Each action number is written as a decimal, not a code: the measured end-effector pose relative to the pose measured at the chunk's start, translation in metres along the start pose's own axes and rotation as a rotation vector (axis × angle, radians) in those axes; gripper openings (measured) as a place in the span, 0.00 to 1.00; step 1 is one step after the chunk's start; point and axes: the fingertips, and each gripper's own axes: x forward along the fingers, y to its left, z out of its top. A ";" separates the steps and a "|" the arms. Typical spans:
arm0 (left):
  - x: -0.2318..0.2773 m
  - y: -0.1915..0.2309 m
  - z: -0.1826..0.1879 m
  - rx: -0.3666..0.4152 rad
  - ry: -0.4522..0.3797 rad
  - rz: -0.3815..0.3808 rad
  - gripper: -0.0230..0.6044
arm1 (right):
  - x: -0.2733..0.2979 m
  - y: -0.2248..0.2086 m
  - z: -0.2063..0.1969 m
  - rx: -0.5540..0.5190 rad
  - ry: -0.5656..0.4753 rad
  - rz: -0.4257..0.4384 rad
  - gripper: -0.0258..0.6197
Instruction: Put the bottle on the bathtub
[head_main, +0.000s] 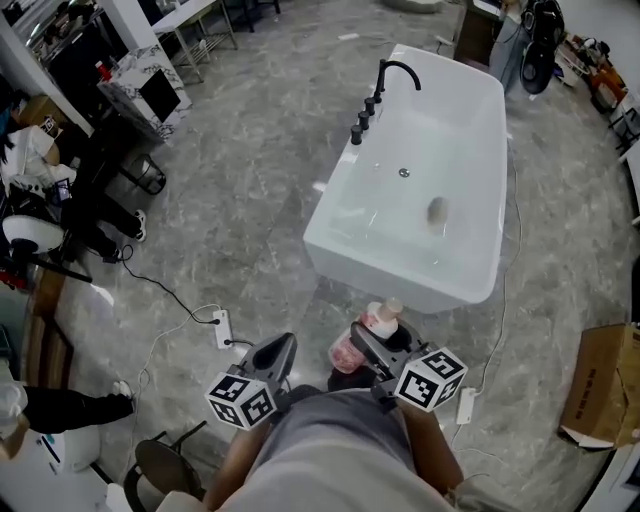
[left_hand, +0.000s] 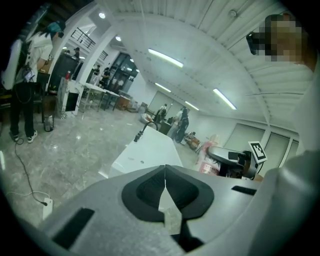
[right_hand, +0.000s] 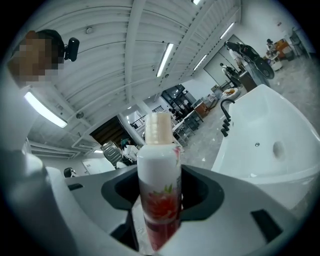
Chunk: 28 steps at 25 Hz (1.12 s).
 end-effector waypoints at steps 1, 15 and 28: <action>0.002 0.001 0.002 -0.007 -0.006 0.009 0.05 | 0.002 -0.004 0.003 -0.005 0.003 0.004 0.37; 0.037 0.021 0.016 -0.050 0.019 -0.019 0.05 | 0.041 -0.033 0.013 0.009 0.030 -0.048 0.37; 0.119 0.094 0.084 0.009 0.114 -0.186 0.05 | 0.138 -0.029 0.043 0.045 -0.001 -0.104 0.37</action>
